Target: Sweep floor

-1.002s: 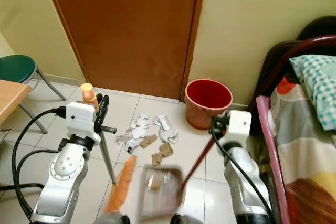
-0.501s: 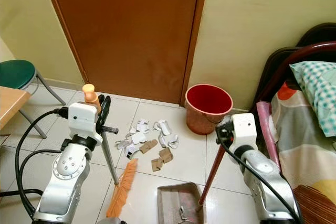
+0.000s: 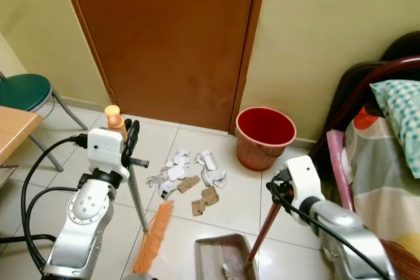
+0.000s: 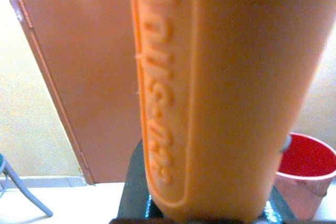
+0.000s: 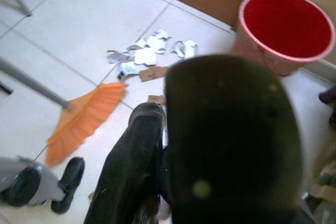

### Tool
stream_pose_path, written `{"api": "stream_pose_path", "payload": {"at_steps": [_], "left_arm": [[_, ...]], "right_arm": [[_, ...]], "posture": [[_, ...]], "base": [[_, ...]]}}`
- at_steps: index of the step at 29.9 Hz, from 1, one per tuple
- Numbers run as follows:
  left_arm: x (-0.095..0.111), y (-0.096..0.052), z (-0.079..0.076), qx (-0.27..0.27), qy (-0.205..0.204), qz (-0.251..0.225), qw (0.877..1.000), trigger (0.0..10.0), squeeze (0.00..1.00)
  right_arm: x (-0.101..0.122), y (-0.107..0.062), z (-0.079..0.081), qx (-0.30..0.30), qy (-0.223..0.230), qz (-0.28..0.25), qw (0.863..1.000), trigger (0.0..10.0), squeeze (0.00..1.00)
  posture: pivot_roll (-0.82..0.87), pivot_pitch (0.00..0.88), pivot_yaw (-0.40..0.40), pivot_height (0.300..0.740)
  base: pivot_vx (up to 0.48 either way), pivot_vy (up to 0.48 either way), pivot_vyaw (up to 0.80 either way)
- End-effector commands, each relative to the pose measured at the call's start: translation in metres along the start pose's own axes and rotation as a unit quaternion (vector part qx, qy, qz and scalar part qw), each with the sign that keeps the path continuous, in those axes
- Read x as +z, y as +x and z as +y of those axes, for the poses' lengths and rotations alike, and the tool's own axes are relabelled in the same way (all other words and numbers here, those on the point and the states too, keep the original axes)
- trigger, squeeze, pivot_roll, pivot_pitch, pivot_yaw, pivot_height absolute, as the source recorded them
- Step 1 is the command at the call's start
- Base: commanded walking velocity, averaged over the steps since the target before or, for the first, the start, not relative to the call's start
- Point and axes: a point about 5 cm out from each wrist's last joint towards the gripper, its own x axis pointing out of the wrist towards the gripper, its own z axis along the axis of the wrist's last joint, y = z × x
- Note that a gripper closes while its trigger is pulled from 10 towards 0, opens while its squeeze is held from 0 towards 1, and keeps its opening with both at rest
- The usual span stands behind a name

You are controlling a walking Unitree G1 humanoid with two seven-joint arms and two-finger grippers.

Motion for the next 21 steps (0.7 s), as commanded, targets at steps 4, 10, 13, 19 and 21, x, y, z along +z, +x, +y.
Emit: {"api": "stream_pose_path", "payload": {"at_steps": [4, 10, 13, 19, 21], "left_arm": [[0.009, 0.002, 0.0, 0.004, 0.003, -0.023, 1.0, 10.0, 0.0], [0.008, 0.001, -0.001, 0.005, 0.003, -0.02, 1.0, 10.0, 0.0], [0.007, 0.002, -0.001, 0.006, 0.003, -0.02, 1.0, 10.0, 0.0], [0.007, 0.002, 0.001, 0.011, 0.007, -0.017, 1.0, 10.0, 0.0], [0.007, 0.0, 0.004, 0.018, 0.011, -0.012, 1.0, 10.0, 0.0]], "right_arm": [[-0.023, -0.004, 0.011, 0.073, 0.023, 0.077, 0.994, 10.0, 0.0], [-0.007, 0.006, 0.004, 0.02, 0.014, 0.031, 0.999, 10.0, 0.0], [0.006, 0.015, 0.0, -0.023, 0.017, -0.019, 0.999, 10.0, 0.0], [0.026, 0.035, -0.001, -0.119, 0.004, -0.095, 0.988, 10.0, 0.0], [0.022, 0.04, 0.003, -0.138, 0.015, -0.105, 0.985, 10.0, 0.0]], "posture": [[-0.02, 0.0, -0.054, 0.74], [-0.03, 0.0, -0.057, 0.74], [-0.03, 0.0, -0.057, 0.74], [-0.01, 0.01, -0.045, 0.74], [-0.01, 0.016, -0.041, 0.74]], "base": [[0.0, 0.0, 0.0], [0.0, 0.0, 0.0], [0.0, 0.0, 0.0], [0.0, 0.0, 0.0], [0.0, 0.0, 0.0]]}}
